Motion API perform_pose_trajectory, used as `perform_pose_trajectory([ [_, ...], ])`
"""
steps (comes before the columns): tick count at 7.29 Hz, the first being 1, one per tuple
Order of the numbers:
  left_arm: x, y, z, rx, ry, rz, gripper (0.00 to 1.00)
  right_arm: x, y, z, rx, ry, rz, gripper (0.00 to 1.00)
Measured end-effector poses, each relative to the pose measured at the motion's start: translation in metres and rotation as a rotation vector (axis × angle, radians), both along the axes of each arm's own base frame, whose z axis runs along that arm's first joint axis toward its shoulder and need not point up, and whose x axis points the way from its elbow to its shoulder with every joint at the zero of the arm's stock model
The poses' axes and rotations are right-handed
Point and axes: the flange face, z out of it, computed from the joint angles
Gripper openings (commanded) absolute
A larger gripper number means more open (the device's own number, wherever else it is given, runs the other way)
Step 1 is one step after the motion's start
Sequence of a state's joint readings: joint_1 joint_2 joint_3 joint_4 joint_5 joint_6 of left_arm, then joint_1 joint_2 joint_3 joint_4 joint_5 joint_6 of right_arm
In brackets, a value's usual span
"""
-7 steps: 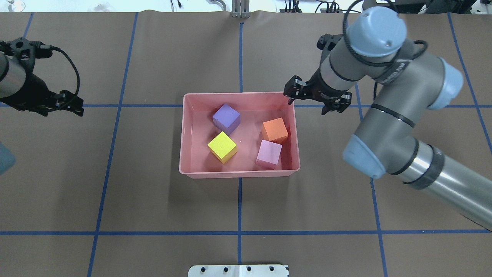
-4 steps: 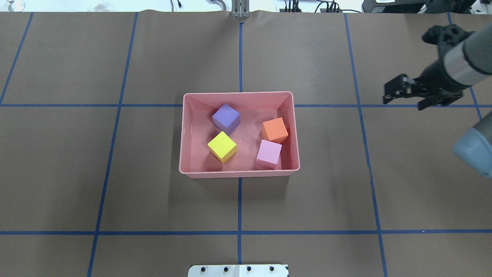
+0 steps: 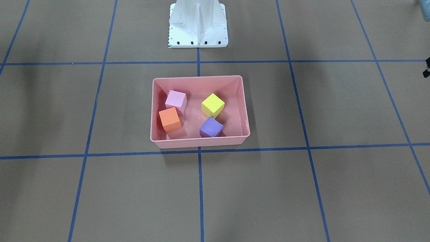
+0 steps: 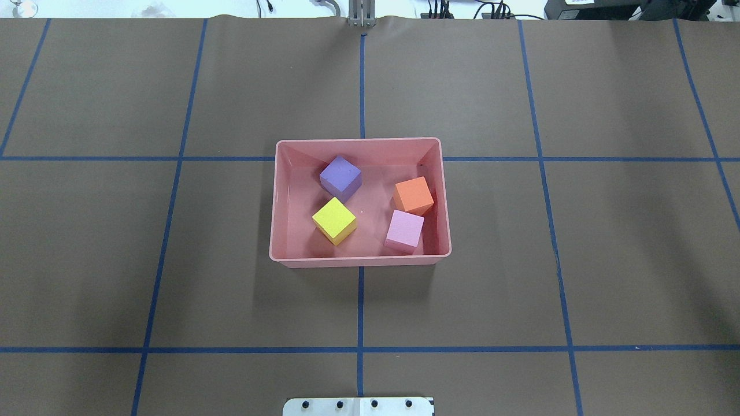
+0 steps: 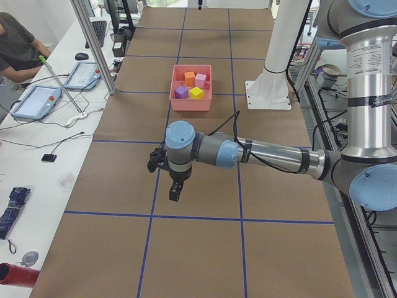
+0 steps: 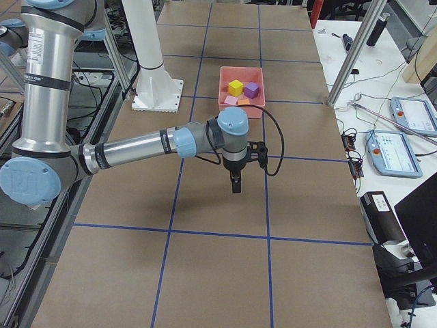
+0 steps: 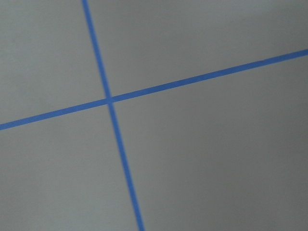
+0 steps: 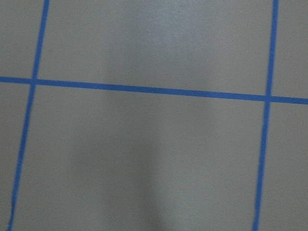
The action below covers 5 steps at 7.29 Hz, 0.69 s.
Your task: Place blocks into pink bin with both arms
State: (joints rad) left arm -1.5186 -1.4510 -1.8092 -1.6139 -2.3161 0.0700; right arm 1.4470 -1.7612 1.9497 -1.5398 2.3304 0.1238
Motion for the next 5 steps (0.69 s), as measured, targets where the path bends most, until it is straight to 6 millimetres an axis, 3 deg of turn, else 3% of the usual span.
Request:
perform_pose_trajectory([
  [2,-0.025,0.005,0.026,-0.039,0.046,-0.033,1.0,0.023,0.012,0.038,-0.015,-0.004,-0.016,1.0],
  [5,-0.031,0.015,0.038,-0.077,0.088,-0.055,1.0,0.024,-0.001,0.035,-0.041,-0.019,0.025,1.0],
])
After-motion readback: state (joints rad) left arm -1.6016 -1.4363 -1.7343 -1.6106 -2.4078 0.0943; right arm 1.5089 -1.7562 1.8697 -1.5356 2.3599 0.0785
